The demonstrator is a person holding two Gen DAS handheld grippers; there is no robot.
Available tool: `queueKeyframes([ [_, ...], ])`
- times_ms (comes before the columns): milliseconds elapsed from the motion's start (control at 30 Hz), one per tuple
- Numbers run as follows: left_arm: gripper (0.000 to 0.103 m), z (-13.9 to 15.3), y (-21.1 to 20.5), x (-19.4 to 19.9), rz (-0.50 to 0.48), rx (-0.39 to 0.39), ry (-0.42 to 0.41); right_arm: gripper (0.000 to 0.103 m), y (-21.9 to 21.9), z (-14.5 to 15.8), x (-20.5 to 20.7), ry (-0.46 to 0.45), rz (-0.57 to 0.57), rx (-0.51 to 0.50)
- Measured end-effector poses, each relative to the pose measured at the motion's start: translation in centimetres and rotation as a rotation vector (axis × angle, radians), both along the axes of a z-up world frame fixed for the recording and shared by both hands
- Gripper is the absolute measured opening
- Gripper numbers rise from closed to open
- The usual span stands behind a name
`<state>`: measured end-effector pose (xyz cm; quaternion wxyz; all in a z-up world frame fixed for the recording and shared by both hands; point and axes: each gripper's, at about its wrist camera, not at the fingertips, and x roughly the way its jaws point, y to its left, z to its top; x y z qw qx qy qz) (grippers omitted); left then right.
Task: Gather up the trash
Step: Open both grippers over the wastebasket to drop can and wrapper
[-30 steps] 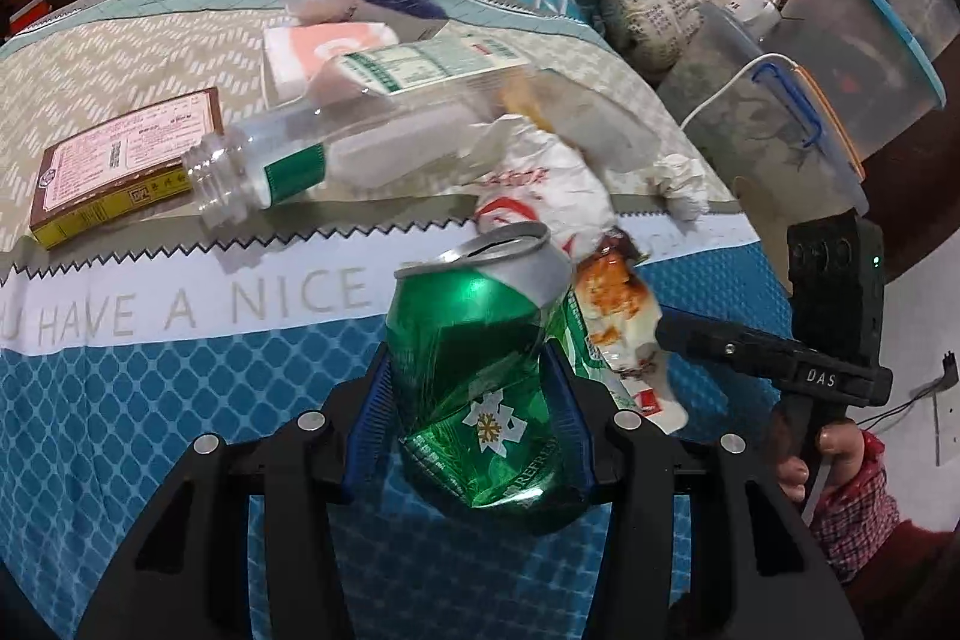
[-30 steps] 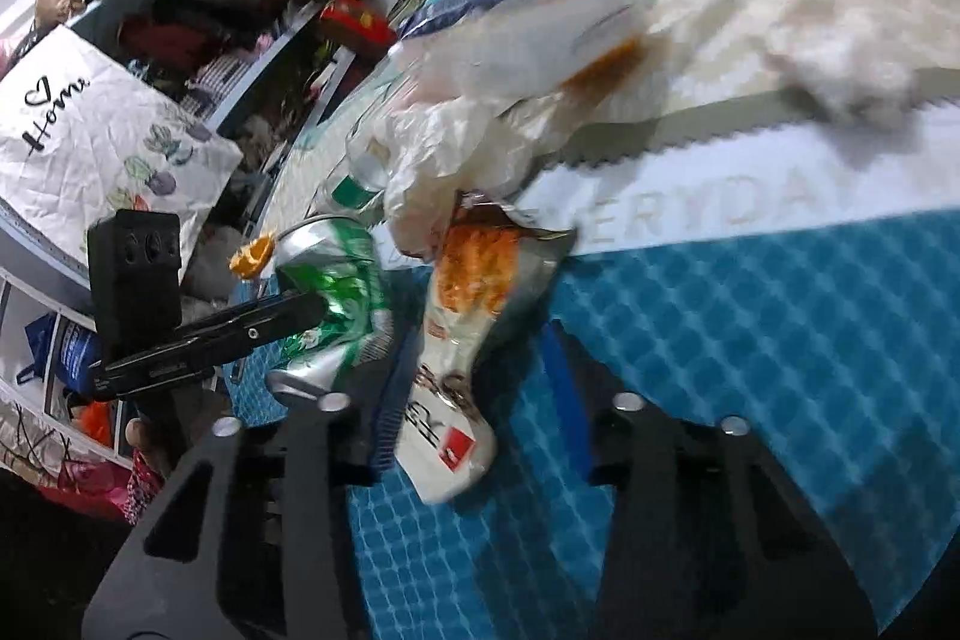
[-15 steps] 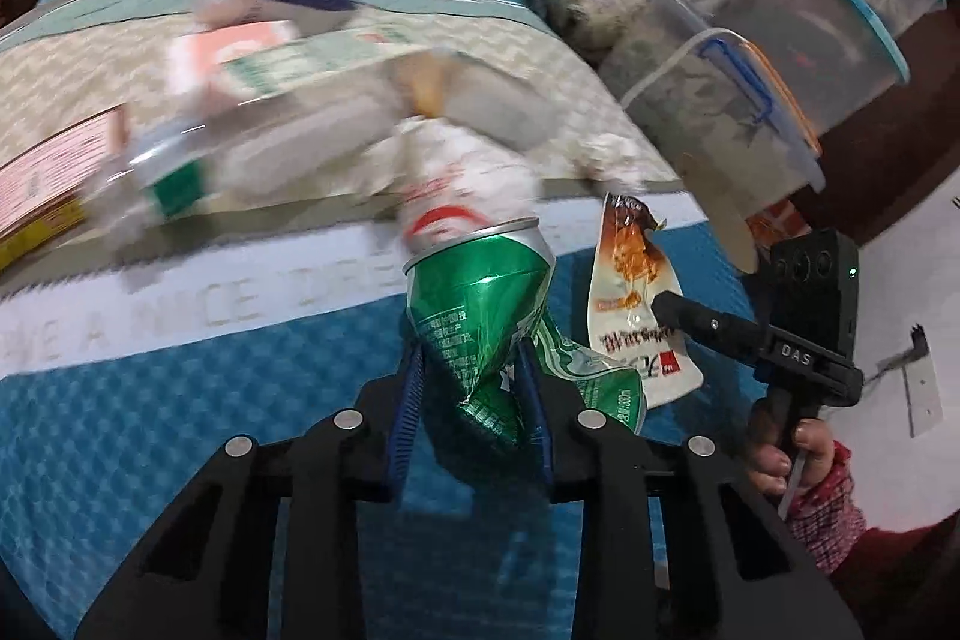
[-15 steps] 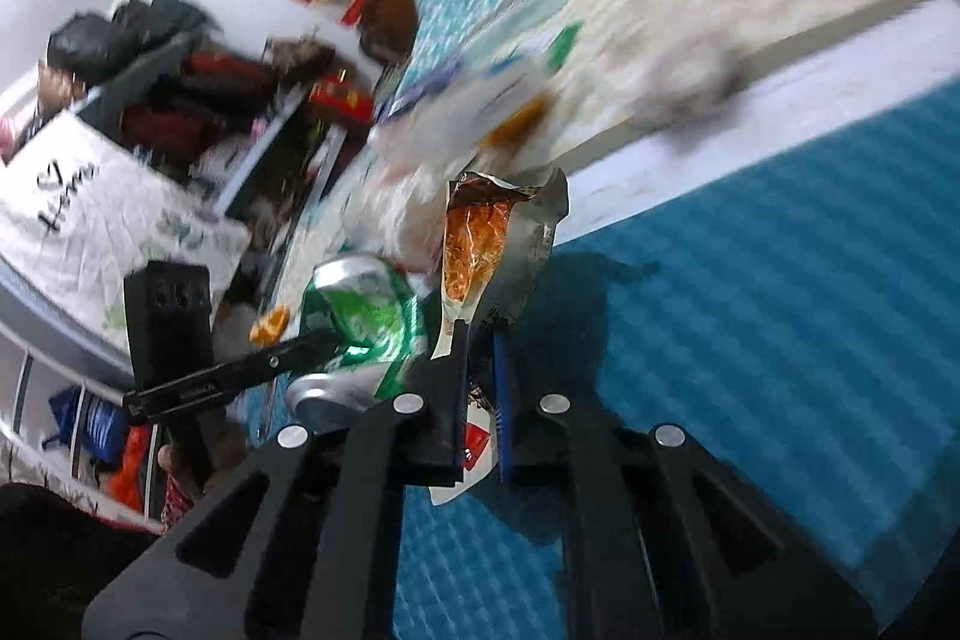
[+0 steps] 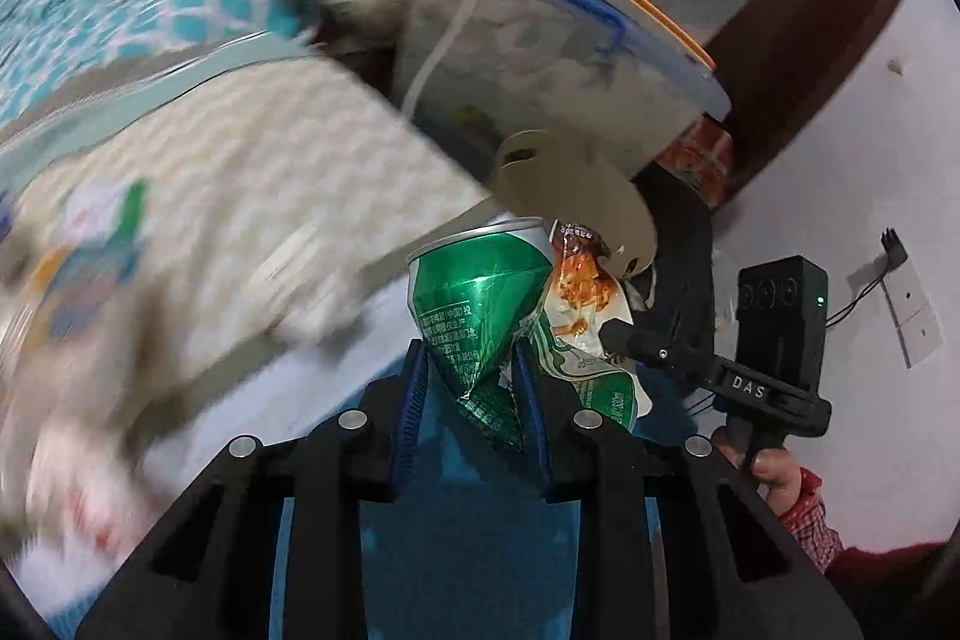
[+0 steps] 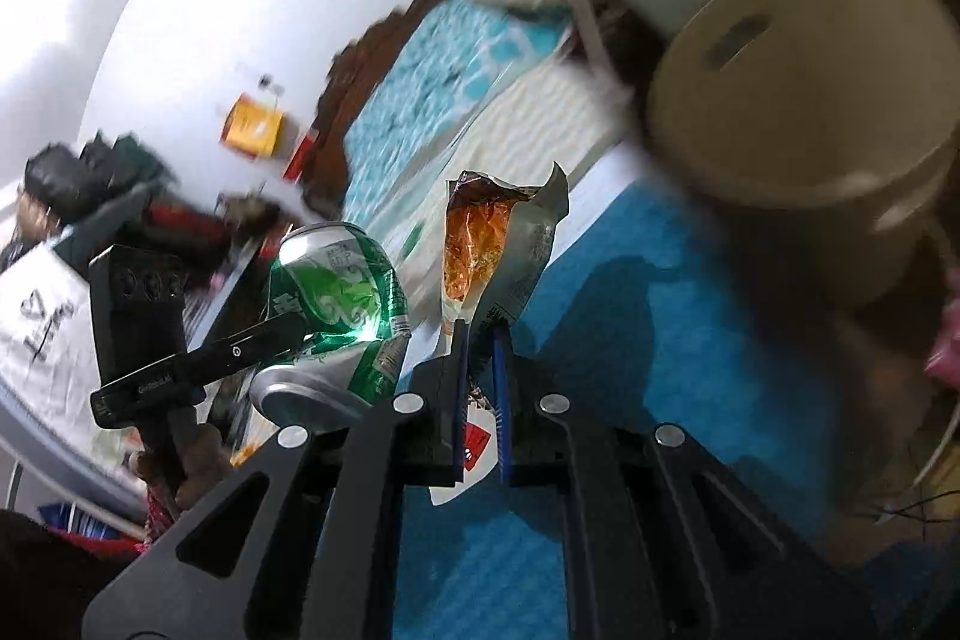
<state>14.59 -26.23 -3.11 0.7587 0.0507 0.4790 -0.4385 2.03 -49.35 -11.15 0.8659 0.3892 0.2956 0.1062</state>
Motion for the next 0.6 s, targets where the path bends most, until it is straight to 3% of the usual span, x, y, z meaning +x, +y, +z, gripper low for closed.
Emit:
queueKeyframes([
  [133,0.027,0.1,-7.5,1.9,-0.065,0.022,-0.050,0.010,-6.6,0.8,-0.7,-0.001,-0.142,-0.056],
  [233,0.027,-0.2,-13.1,3.1,-0.089,0.043,-0.075,0.010,-10.7,1.8,-0.3,0.038,-0.268,-0.167],
  [333,0.031,-1.1,-17.6,3.5,-0.116,0.073,-0.106,0.013,-12.3,2.4,0.8,0.088,-0.327,-0.259],
  [400,0.068,-2.0,-20.2,3.4,-0.128,0.111,-0.126,0.015,-13.3,2.1,1.8,0.133,-0.340,-0.306],
  [467,0.069,-2.8,-21.3,3.4,-0.113,0.141,-0.155,0.043,-13.9,1.7,2.1,0.144,-0.350,-0.299],
  [500,0.068,-2.9,-21.5,3.4,-0.111,0.148,-0.153,0.078,-13.9,1.7,1.9,0.140,-0.371,-0.296],
  [533,0.068,-2.8,-21.3,3.5,-0.099,0.150,-0.145,0.082,-14.0,2.0,1.2,0.121,-0.393,-0.298],
  [600,0.068,-1.9,-19.7,3.5,-0.080,0.099,-0.123,0.078,-13.9,2.9,0.7,0.077,-0.405,-0.325],
])
